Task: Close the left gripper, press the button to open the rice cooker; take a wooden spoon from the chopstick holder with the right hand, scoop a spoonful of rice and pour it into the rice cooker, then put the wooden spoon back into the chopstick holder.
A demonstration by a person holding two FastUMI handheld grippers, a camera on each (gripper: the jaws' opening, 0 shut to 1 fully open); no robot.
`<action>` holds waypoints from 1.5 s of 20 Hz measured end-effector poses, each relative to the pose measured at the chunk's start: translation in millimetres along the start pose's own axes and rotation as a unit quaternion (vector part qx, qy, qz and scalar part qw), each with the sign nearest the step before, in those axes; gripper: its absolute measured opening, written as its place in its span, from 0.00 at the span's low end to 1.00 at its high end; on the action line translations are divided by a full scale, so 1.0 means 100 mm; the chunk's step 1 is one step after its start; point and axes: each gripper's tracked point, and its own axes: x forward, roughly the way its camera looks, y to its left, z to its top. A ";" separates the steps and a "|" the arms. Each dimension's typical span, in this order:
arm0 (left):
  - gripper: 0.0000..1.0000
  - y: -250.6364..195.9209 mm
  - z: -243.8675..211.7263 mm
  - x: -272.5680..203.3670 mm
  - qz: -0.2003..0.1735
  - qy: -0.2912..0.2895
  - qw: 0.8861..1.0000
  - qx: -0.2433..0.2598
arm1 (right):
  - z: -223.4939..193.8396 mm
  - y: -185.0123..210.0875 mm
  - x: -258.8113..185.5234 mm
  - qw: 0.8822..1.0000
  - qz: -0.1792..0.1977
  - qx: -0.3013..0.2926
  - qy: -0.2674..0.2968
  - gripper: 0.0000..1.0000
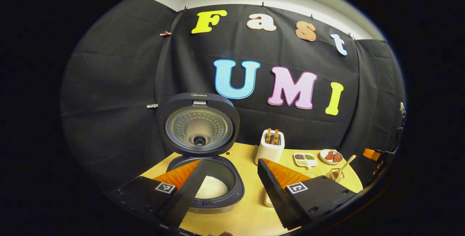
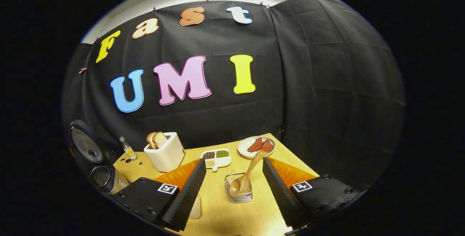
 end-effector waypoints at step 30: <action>0.95 -1.35 -0.78 -0.22 0.036 0.086 0.996 -0.016 | -1.21 -0.46 1.74 0.960 0.001 0.194 0.202 0.19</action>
